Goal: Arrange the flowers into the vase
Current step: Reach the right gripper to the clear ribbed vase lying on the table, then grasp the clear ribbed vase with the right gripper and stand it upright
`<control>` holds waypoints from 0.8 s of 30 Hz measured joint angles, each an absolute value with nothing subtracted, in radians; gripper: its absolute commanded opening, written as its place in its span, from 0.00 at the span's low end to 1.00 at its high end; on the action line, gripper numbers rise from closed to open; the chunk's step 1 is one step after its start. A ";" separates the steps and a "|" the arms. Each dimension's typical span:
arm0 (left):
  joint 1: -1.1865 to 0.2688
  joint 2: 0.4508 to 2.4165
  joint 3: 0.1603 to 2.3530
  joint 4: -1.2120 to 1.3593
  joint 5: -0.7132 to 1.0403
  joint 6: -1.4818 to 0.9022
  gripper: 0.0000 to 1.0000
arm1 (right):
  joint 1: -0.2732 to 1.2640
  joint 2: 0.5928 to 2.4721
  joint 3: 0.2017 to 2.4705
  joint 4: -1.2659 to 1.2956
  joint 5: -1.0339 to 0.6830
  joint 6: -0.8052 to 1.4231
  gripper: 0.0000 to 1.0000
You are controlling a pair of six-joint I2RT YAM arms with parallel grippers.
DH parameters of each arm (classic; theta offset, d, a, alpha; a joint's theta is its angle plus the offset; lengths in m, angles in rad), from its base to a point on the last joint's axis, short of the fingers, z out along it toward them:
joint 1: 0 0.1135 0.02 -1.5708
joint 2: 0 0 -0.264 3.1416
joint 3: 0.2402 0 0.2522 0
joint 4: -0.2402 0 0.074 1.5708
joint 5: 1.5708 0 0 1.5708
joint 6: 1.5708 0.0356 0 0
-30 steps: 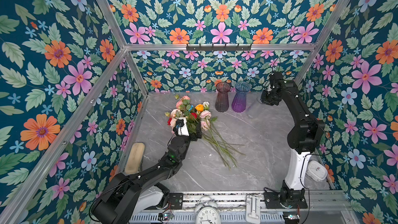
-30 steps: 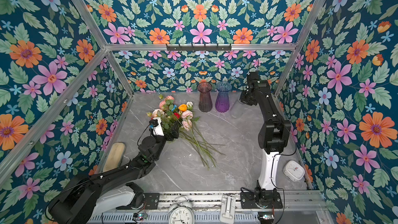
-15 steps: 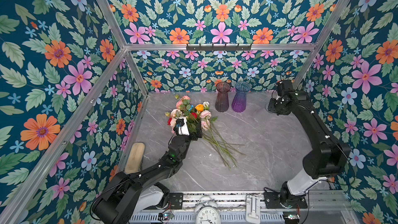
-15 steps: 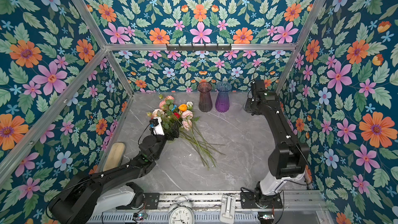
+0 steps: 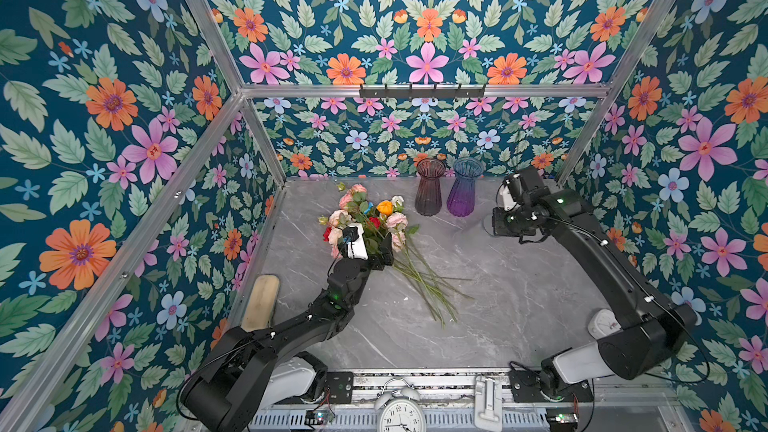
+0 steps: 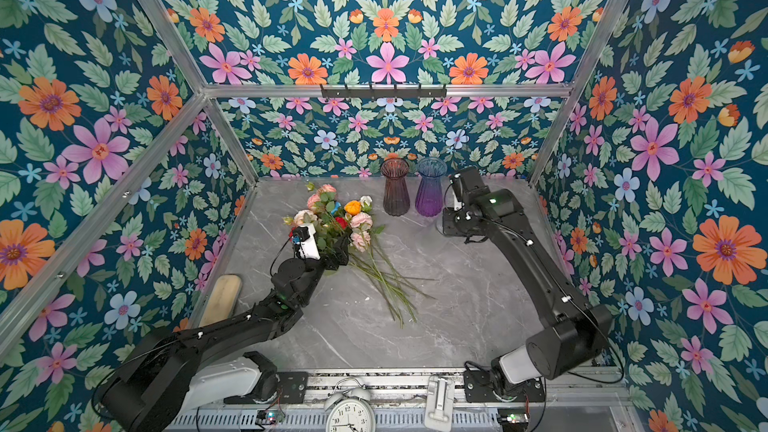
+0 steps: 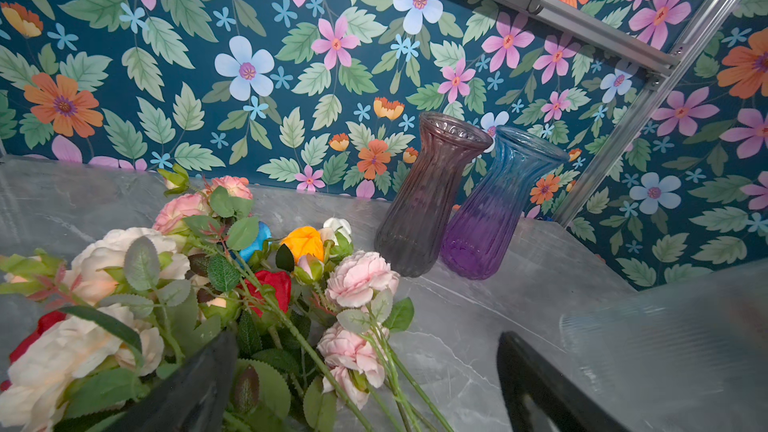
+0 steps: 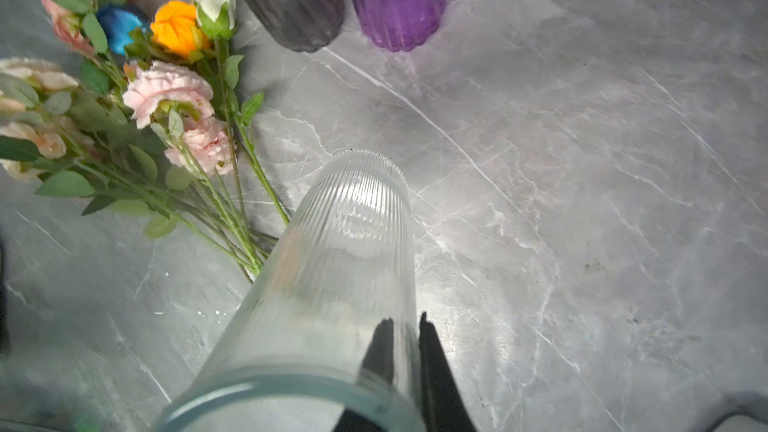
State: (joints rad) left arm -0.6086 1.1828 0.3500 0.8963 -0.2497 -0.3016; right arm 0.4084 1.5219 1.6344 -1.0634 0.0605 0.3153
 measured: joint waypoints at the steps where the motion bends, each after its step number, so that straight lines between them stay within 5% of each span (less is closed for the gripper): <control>1: -0.609 1.182 0.350 0.894 -0.246 -0.307 0.98 | 0.443 1.561 1.670 -1.078 0.086 0.303 0.00; 13: -0.609 1.151 0.350 0.881 -0.233 -0.303 0.97 | 0.595 1.896 1.972 -1.239 0.245 0.229 0.00; 24: -0.609 1.155 0.355 0.866 -0.231 -0.303 0.97 | 0.717 1.855 1.832 -1.258 0.363 0.252 0.00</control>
